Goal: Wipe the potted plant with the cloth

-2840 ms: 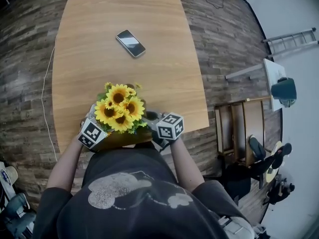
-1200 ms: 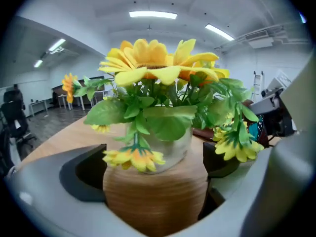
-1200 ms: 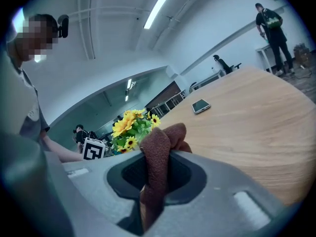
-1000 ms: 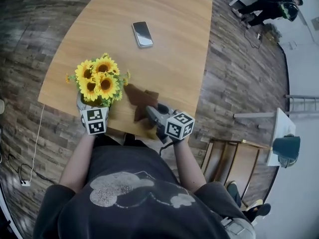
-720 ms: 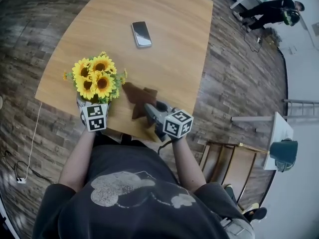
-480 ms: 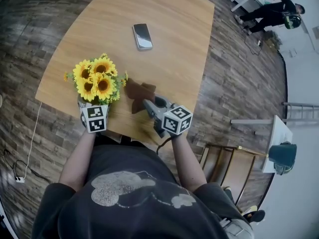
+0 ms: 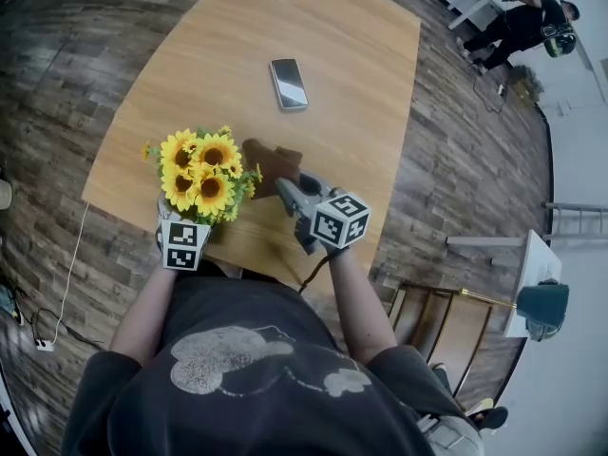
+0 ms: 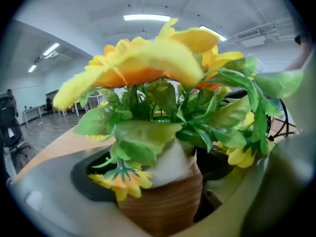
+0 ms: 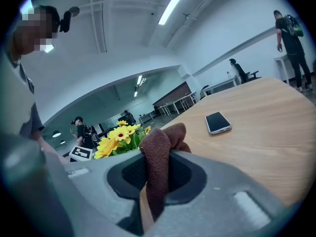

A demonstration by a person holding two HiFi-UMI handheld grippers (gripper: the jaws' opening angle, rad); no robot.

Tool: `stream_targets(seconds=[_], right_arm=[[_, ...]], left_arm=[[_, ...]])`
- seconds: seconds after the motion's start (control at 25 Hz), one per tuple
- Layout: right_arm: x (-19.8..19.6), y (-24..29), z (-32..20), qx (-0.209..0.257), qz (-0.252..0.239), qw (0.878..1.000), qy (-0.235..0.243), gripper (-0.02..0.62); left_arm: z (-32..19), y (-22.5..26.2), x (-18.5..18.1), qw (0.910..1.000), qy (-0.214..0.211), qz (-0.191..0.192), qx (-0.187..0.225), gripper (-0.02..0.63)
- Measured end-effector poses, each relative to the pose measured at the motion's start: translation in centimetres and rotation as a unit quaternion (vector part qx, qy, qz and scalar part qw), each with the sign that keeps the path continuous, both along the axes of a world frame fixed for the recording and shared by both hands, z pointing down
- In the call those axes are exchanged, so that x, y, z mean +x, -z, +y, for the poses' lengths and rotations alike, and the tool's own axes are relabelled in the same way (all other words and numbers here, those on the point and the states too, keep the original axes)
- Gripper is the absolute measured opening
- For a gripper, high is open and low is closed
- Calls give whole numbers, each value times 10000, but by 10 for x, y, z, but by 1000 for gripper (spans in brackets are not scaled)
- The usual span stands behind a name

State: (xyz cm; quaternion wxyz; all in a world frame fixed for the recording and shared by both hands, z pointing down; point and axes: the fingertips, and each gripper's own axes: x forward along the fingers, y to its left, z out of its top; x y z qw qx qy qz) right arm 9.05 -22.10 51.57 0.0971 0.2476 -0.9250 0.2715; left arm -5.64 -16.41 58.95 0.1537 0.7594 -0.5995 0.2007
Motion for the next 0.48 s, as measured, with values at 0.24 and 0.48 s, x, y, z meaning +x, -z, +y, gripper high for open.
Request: stream_targets(seconds=[0.24,0.48], right_arm=[[-45,0,-20,-4,14,9996,290,51],[-96,-12,-29,-133,136,9983,543,51]], left_arm=[[9,-1,-3,9951,-989,25,76,537],[15,-3,-10,9796,-2006,50,44,535]])
